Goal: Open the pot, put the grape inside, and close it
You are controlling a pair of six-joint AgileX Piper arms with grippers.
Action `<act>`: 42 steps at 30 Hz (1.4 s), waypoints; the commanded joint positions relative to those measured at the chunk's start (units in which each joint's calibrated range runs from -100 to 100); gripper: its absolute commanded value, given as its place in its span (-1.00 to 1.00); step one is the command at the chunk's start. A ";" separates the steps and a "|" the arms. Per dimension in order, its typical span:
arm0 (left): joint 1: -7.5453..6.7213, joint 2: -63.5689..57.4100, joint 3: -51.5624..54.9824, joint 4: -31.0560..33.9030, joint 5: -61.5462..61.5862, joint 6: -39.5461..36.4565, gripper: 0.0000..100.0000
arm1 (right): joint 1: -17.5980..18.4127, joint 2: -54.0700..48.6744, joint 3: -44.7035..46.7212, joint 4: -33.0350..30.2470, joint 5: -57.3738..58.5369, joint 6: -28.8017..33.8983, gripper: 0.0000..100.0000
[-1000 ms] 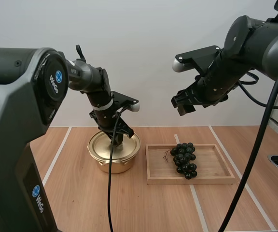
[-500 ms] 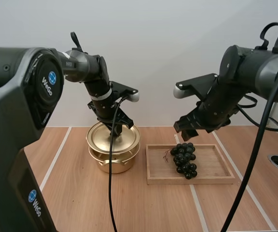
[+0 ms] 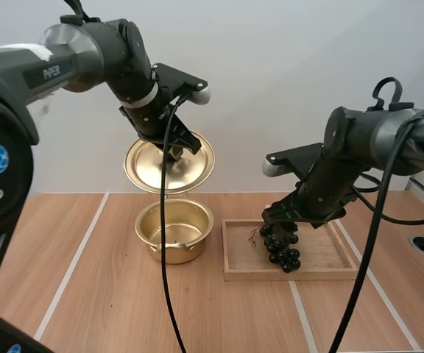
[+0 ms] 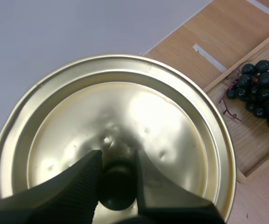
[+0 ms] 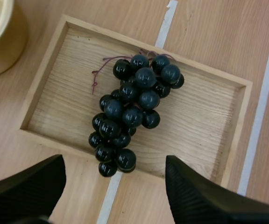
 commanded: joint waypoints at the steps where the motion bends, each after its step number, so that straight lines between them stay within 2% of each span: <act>1: -0.18 -3.76 -0.49 -0.41 0.30 -0.57 -1.00 | 0.00 3.00 0.21 -0.43 -2.31 0.57 1.00; 17: -0.18 -18.03 -0.49 -1.48 0.30 -0.57 -1.00 | 0.00 16.68 0.21 1.41 -10.55 0.10 1.00; 22: -0.18 -20.05 -0.49 -3.17 0.30 -0.57 -1.00 | 0.00 20.58 0.21 4.58 -14.42 -1.76 1.00; 34: -0.18 -20.63 -0.49 -5.92 0.30 -0.26 -1.00 | 0.00 25.09 -0.07 4.58 -17.40 -2.78 1.00; 38: -0.18 -20.63 -0.49 -5.92 0.30 -0.26 -1.00 | 0.00 25.09 -0.07 5.31 -17.40 -2.58 -0.22; 40: -0.18 -20.63 -0.49 -5.92 0.30 -0.26 -1.00 | 0.00 25.09 -0.07 5.76 -17.40 -2.58 -0.91; 41: -0.18 -20.63 -0.49 -5.92 0.30 -0.26 -1.00 | 0.00 25.09 -0.07 5.87 -17.40 -2.58 -1.00; 42: -0.18 -20.63 -0.49 -5.93 0.47 -0.26 -1.00 | 0.00 25.09 -0.07 5.87 -17.40 -2.58 -1.00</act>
